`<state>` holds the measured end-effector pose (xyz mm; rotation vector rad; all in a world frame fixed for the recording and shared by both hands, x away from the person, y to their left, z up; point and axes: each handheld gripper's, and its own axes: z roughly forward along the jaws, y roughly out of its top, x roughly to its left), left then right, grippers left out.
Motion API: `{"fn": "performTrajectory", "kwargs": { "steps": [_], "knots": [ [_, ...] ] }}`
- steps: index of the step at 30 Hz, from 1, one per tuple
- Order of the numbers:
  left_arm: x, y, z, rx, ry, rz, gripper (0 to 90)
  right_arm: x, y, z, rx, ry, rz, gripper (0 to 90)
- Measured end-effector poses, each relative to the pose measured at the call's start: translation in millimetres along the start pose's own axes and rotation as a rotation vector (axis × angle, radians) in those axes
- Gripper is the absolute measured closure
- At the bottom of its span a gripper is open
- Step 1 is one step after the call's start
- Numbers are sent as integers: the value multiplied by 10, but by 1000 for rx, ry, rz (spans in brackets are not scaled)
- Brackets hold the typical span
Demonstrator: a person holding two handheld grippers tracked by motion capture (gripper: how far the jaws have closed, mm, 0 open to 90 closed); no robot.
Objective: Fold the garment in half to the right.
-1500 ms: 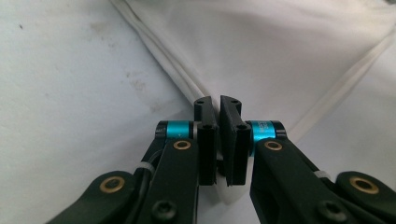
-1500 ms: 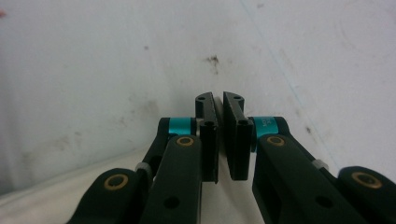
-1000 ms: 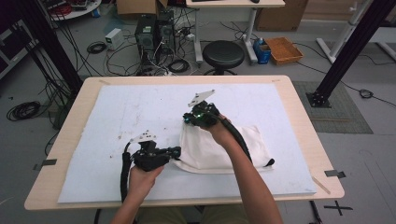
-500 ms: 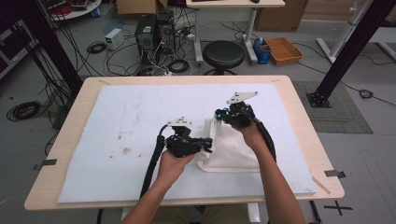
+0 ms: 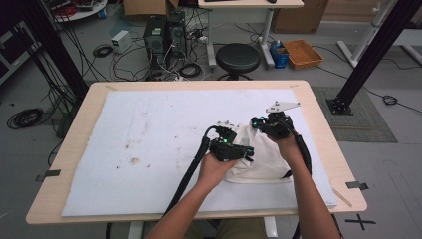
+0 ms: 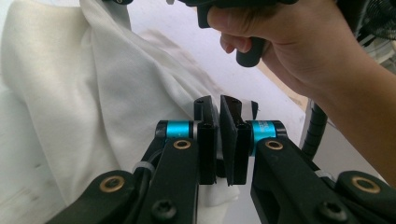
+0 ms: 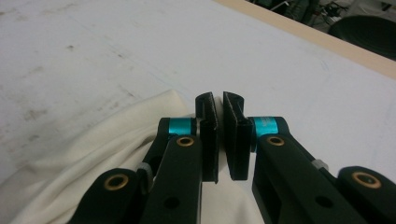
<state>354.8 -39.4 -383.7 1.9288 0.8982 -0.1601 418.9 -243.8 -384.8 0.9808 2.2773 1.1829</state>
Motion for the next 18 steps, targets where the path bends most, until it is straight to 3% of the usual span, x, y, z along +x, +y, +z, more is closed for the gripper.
{"fn": "performTrajectory", "kwargs": {
  "steps": [8, 12, 16, 18],
  "knots": [
    [-76, 79, 439, 52, -7, -20, 849, -251, -237, -108, 22, -45, 55, 858],
    [-119, 80, 616, 70, -16, -24, 848, -305, -300, -131, 34, -51, 75, 856],
    [-143, 85, 694, 49, -31, -45, 827, -321, -338, -153, 38, -67, 98, 818],
    [-130, 99, 660, 25, -26, -55, 742, -337, -367, -191, 33, -83, 109, 720]
  ]
}}
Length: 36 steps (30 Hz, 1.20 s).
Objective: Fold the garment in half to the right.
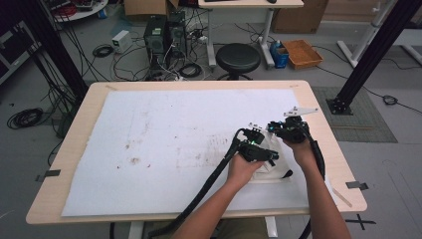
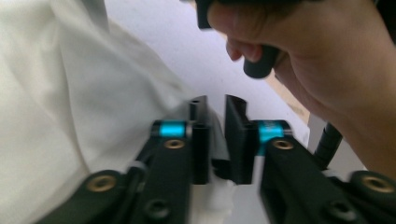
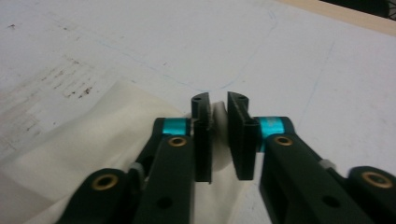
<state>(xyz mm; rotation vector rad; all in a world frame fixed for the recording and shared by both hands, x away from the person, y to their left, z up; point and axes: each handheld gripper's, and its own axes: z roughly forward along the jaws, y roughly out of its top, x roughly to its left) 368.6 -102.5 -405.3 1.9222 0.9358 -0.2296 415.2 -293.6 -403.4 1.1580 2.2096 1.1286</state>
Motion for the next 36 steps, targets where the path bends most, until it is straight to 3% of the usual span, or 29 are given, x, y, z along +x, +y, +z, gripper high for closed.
{"fn": "performTrajectory", "kwargs": {
  "steps": [2, 4, 7, 9, 11, 14, 18, 20, 22, 23, 24, 32, 36],
  "knots": [
    [18, 19, -102, -49, 17, 2, 663, -33, -45, -59, -5, -17, 22, 648],
    [44, 35, -257, -96, 67, 38, 623, -66, -117, -138, -15, -24, 34, 572],
    [151, 37, -536, -153, 135, 88, 533, -86, -235, -286, -20, -38, 29, 551],
    [248, 14, -721, -165, 192, 119, 455, -72, -312, -399, -30, -43, 31, 545],
    [362, -47, -892, -169, 240, 147, 376, -39, -383, -499, -39, -23, 30, 532],
    [557, -201, -1149, -195, 291, 155, 311, 69, -493, -611, -34, 23, 21, 522],
    [789, -449, -1470, -202, 357, 143, 310, 284, -673, -622, 48, 102, -13, 505],
    [883, -579, -1621, -206, 371, 131, 310, 396, -741, -581, 110, 125, -39, 549],
    [959, -700, -1769, -216, 386, 117, 309, 445, -761, -530, 168, 132, -62, 711],
    [988, -755, -1842, -226, 390, 109, 309, 454, -755, -527, 173, 145, -66, 832],
    [1013, -806, -1911, -236, 391, 103, 310, 461, -743, -539, 170, 144, -73, 880],
    [1156, -1096, -2318, -284, 432, 87, 310, 417, -773, -823, 136, 63, -75, 900],
    [1199, -1183, -2401, -278, 441, 76, 309, 346, -848, -893, 172, 3, -60, 900]
  ]
}}
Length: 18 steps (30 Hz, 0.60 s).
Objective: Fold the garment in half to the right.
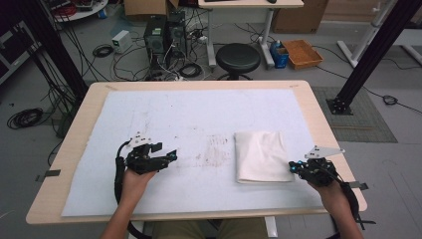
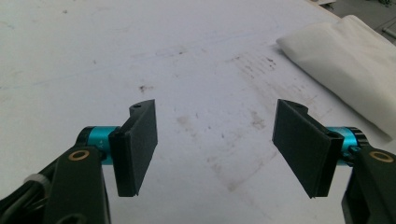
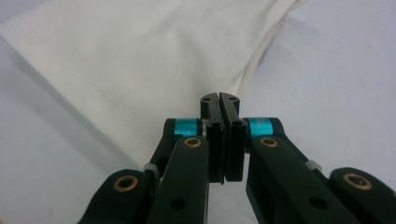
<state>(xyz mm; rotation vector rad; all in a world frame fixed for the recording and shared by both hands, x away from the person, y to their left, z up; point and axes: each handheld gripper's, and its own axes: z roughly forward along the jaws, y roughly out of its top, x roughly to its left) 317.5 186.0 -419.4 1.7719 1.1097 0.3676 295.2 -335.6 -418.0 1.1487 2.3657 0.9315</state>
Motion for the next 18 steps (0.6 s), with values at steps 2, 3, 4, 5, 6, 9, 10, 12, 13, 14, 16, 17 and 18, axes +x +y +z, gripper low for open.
{"fn": "performTrajectory", "kwargs": {
  "steps": [2, 3, 4, 5, 6, 9, 10, 12, 13, 14, 16, 17, 18],
  "knots": [
    [9, -5, -13, -6, 0, -11, 309, -17, -51, 42, 59, -8, 5, 899],
    [9, -3, -17, -8, -1, -11, 310, -25, -72, 66, 82, 10, 15, 883],
    [6, -2, -18, -7, -4, -10, 309, -25, -77, 67, 79, 6, 18, 790],
    [1, -1, -14, -7, -4, -8, 310, -30, -65, 53, 54, -10, 30, 674],
    [-6, -3, -6, -6, -4, -9, 309, -35, -34, 22, 24, -20, 45, 615],
    [-15, -6, 18, 5, -6, -3, 309, -18, 143, -58, -78, -48, 41, 557],
    [-15, -9, 28, 6, -8, -1, 310, 7, 226, -53, -96, -48, 31, 565],
    [-23, -17, 43, 13, -12, 0, 310, 89, 414, 49, -97, -24, -11, 591],
    [-26, -22, 49, 15, -11, 1, 309, 150, 509, 141, -82, 0, -34, 600],
    [-24, -26, 49, 20, -16, 2, 310, 220, 600, 256, -65, 28, -73, 610],
    [-17, -33, 51, 21, -18, 0, 309, 383, 751, 498, -25, 77, -129, 634],
    [-14, -35, 51, 19, -20, -2, 310, 453, 811, 618, 1, 86, -150, 649],
    [-10, -36, 47, 20, -22, -3, 310, 518, 857, 730, 36, 88, -165, 676]
  ]
}}
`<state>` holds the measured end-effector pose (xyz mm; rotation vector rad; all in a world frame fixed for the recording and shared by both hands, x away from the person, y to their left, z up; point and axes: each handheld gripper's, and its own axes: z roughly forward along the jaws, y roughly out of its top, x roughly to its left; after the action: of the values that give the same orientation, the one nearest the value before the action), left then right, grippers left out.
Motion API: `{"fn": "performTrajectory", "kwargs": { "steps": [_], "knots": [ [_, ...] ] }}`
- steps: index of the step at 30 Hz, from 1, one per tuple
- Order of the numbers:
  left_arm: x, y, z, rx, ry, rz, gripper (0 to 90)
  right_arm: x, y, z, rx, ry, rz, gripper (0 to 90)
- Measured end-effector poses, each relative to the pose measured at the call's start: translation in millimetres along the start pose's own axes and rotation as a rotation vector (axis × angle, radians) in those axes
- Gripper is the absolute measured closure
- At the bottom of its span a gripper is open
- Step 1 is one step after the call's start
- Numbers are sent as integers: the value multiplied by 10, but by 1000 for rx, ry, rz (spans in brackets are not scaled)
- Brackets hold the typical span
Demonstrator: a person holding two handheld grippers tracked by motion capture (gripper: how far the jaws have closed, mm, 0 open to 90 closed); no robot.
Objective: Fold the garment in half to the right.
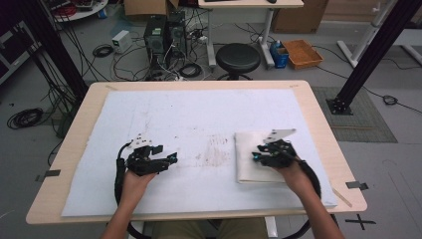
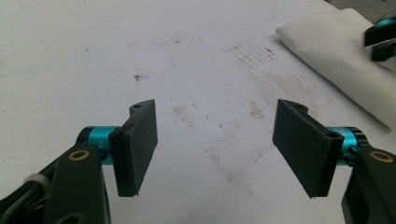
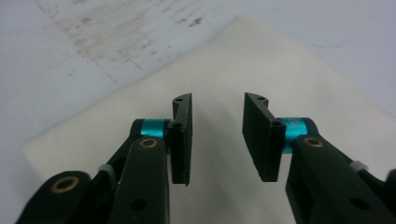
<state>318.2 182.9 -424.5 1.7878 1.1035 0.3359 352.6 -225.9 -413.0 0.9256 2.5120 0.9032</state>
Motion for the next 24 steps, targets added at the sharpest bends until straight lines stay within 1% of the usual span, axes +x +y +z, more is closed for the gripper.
{"fn": "performTrajectory", "kwargs": {
  "steps": [2, 3, 4, 6, 7, 8, 9, 10, 11, 13, 14, 15, 16, 18, 19, 20, 21, 22, 23, 24],
  "knots": [
    [6, -2, -11, 1, 0, 0, 310, 72, 73, 182, 66, -2, -26, 696],
    [10, -3, -13, -1, 0, 1, 310, 100, 93, 239, 77, 3, -33, 717],
    [14, -4, -12, -1, 1, -3, 310, 128, 110, 273, 75, 15, -34, 721],
    [28, -5, -13, 2, 3, -4, 310, 187, 148, 321, 67, 31, -55, 721],
    [31, -5, -15, 1, 4, -7, 310, 213, 159, 335, 63, 47, -63, 725],
    [33, -5, -17, 0, 4, -8, 310, 226, 170, 336, 69, 50, -63, 721],
    [33, -4, -22, 0, 4, -7, 310, 204, 189, 318, 94, 64, -45, 683],
    [32, -4, -25, 0, 4, -7, 310, 163, 216, 287, 113, 70, -17, 618],
    [32, -3, -26, 0, 4, -7, 310, 130, 240, 240, 116, 50, 15, 606],
    [34, -3, -17, 1, 3, -10, 310, 87, 275, 141, 70, 9, 36, 611],
    [33, -3, -12, 3, 3, -8, 310, 69, 283, 118, 43, -2, 46, 618],
    [31, -3, -10, 4, 2, -8, 310, 55, 276, 116, 34, -16, 50, 639],
    [29, -4, -9, 5, 0, -9, 310, 37, 253, 128, 43, -30, 57, 640],
    [27, -2, -14, 3, 0, -7, 310, -28, 154, 141, 51, -78, 66, 639],
    [29, -2, -16, 2, 0, -8, 310, -77, 84, 139, 60, -94, 82, 638],
    [34, -1, -17, 3, -1, -11, 310, -134, 4, 141, 77, -96, 108, 638],
    [35, 0, -14, 0, -3, -15, 310, -195, -74, 134, 84, -81, 150, 635],
    [34, 2, -12, 1, -2, -15, 310, -245, -126, 96, 57, -57, 182, 631],
    [32, 4, -6, 0, -2, -14, 310, -270, -141, 57, 62, -63, 195, 605],
    [28, 5, 1, 1, -4, -14, 310, -277, -127, 20, 64, -66, 201, 599]
  ]
}}
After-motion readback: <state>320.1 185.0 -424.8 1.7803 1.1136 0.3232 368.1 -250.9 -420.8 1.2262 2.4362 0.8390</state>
